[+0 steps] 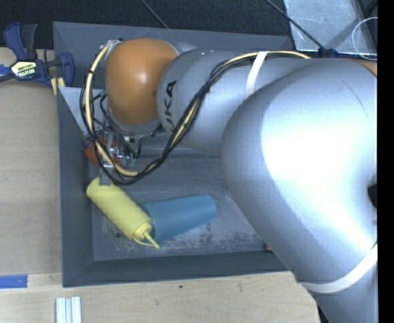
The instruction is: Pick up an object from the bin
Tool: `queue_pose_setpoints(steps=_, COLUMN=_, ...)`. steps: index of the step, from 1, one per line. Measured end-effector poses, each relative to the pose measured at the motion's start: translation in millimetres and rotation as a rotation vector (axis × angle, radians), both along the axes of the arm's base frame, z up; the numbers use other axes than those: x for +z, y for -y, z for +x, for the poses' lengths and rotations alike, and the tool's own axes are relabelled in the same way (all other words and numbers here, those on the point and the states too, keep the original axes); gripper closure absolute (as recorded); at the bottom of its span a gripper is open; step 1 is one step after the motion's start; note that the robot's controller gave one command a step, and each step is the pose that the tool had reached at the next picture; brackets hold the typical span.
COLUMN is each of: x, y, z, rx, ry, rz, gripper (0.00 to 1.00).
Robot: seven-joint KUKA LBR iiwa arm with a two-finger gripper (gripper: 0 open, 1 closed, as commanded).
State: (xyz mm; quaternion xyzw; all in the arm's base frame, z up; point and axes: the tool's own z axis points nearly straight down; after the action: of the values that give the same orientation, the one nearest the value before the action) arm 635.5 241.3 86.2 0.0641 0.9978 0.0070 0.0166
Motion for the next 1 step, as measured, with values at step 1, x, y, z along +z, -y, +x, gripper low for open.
queue_pose_setpoints(steps=1, x=18.6, y=4.4, z=-11.6, rx=0.006, ry=-0.032, rz=-0.01, gripper=0.0)
